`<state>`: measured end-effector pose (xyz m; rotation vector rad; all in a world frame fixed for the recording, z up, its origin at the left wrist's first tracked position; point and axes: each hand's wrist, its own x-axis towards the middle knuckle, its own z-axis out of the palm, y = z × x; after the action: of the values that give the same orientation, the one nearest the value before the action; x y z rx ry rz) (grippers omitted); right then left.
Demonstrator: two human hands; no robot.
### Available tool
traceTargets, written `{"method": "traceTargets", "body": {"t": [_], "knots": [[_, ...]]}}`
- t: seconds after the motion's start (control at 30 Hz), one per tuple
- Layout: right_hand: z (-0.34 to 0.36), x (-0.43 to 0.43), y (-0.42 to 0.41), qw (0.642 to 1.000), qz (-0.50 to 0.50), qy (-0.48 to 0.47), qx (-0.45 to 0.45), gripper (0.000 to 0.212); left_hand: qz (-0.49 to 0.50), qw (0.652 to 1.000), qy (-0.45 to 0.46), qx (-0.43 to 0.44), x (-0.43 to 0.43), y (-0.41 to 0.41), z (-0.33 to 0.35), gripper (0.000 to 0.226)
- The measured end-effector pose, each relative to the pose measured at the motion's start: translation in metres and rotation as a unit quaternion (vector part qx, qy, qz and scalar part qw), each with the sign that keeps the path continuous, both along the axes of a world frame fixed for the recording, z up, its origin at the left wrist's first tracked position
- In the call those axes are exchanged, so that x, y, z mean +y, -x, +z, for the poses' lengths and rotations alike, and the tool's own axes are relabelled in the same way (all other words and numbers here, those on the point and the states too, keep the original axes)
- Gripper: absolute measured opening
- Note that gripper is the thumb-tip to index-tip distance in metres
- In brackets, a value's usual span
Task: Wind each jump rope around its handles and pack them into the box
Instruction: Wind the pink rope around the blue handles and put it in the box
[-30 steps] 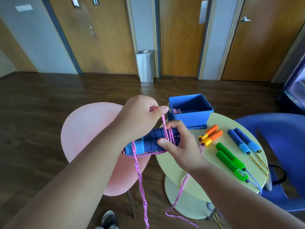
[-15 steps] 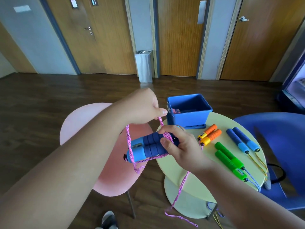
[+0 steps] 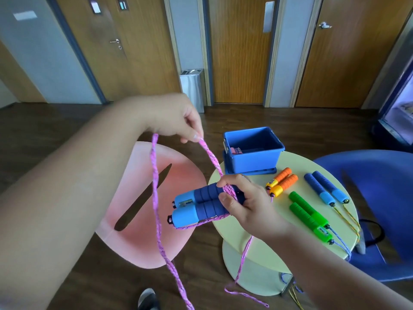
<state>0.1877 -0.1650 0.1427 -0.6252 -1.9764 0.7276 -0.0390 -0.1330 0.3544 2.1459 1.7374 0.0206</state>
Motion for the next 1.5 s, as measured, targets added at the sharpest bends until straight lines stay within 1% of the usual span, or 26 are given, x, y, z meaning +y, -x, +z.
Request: {"method": "traceTargets", "body": {"t": [0.07, 0.17, 0.27, 0.33, 0.37, 0.4, 0.43, 0.47, 0.5, 0.53, 0.6, 0.63, 0.7, 0.77, 0.83, 0.97, 1.0, 1.07, 1.1, 1.17, 1.2, 1.27, 1.4, 1.5], "knots": [[0.003, -0.003, 0.000, 1.000, 0.010, 0.001, 0.024, 0.012, 0.001, 0.996, -0.041, -0.074, 0.004, 0.001, -0.021, 0.009], [0.011, -0.007, 0.000, 0.998, 0.024, 0.006, 0.049, 0.013, 0.022, 0.984, -0.050, -0.172, 0.008, 0.008, -0.059, 0.014], [0.024, -0.009, 0.005, 0.994, 0.037, 0.029, 0.098, 0.013, 0.041, 0.960, -0.017, -0.276, 0.002, 0.010, -0.092, 0.013], [0.036, -0.006, 0.009, 0.990, 0.043, 0.037, 0.127, 0.011, 0.031, 0.941, 0.050, -0.333, -0.008, 0.007, -0.117, 0.020], [0.041, -0.002, 0.010, 0.989, 0.044, 0.044, 0.132, 0.009, 0.031, 0.934, 0.090, -0.343, -0.015, 0.003, -0.129, 0.024], [0.046, 0.002, 0.011, 0.988, 0.040, 0.062, 0.133, 0.008, 0.058, 0.933, 0.117, -0.334, -0.018, 0.002, -0.148, 0.033], [0.050, 0.007, 0.011, 0.987, 0.031, 0.091, 0.132, 0.007, 0.103, 0.942, 0.123, -0.295, -0.027, -0.004, -0.159, 0.048], [0.051, 0.013, 0.011, 0.983, 0.019, 0.128, 0.134, 0.007, 0.138, 0.943, 0.120, -0.277, -0.030, -0.008, -0.174, 0.055], [0.051, 0.018, 0.011, 0.978, 0.006, 0.159, 0.134, 0.007, 0.133, 0.940, 0.119, -0.290, -0.038, -0.021, -0.175, 0.045], [0.050, 0.024, 0.011, 0.976, -0.012, 0.171, 0.131, 0.007, 0.103, 0.932, 0.120, -0.327, -0.042, -0.033, -0.181, 0.034], [0.042, 0.037, 0.012, 0.982, -0.049, 0.151, 0.107, 0.008, 0.081, 0.914, 0.140, -0.372, -0.054, -0.053, -0.184, 0.036], [0.037, 0.043, 0.012, 0.984, -0.057, 0.144, 0.093, 0.008, 0.077, 0.909, 0.153, -0.380, -0.062, -0.063, -0.177, 0.036], [0.028, 0.050, 0.012, 0.986, -0.061, 0.139, 0.072, 0.010, 0.059, 0.910, 0.149, -0.382, -0.069, -0.067, -0.173, 0.030], [0.022, 0.050, 0.010, 0.987, -0.063, 0.132, 0.063, 0.010, 0.060, 0.914, 0.126, -0.382, -0.069, -0.063, -0.159, 0.023], [0.018, 0.049, 0.010, 0.989, -0.058, 0.122, 0.067, 0.010, 0.046, 0.908, 0.097, -0.405, -0.069, -0.060, -0.140, 0.020], [0.011, 0.046, 0.013, 0.992, -0.038, 0.100, 0.065, 0.016, 0.033, 0.886, 0.068, -0.458, -0.062, -0.046, -0.107, 0.026], [0.010, 0.045, 0.013, 0.994, -0.036, 0.087, 0.055, 0.017, 0.037, 0.873, 0.067, -0.482, -0.060, -0.045, -0.098, 0.025], [0.006, 0.040, 0.012, 0.996, -0.030, 0.075, 0.046, 0.017, 0.056, 0.831, 0.055, -0.551, -0.055, -0.045, -0.078, 0.020], [0.005, 0.036, 0.011, 0.995, -0.021, 0.084, 0.051, 0.020, 0.070, 0.809, 0.045, -0.581, -0.051, -0.044, -0.069, 0.020], [0.002, 0.028, 0.010, 0.991, 0.001, 0.120, 0.060, 0.024, 0.096, 0.781, 0.022, -0.617, -0.043, -0.041, -0.050, 0.021], [0.000, 0.024, 0.010, 0.990, -0.001, 0.130, 0.057, 0.025, 0.110, 0.777, 0.011, -0.620, -0.040, -0.040, -0.041, 0.022], [0.000, 0.018, 0.012, 0.990, -0.025, 0.129, 0.058, 0.026, 0.136, 0.783, 0.001, -0.607, -0.033, -0.038, -0.033, 0.022], [0.008, 0.009, 0.016, 0.987, -0.029, 0.124, 0.102, 0.019, 0.191, 0.788, -0.021, -0.585, -0.020, -0.035, -0.032, 0.023], [0.017, 0.002, 0.015, 0.988, -0.017, 0.104, 0.112, 0.027, 0.227, 0.803, -0.040, -0.549, -0.007, -0.028, -0.040, 0.023]]}}
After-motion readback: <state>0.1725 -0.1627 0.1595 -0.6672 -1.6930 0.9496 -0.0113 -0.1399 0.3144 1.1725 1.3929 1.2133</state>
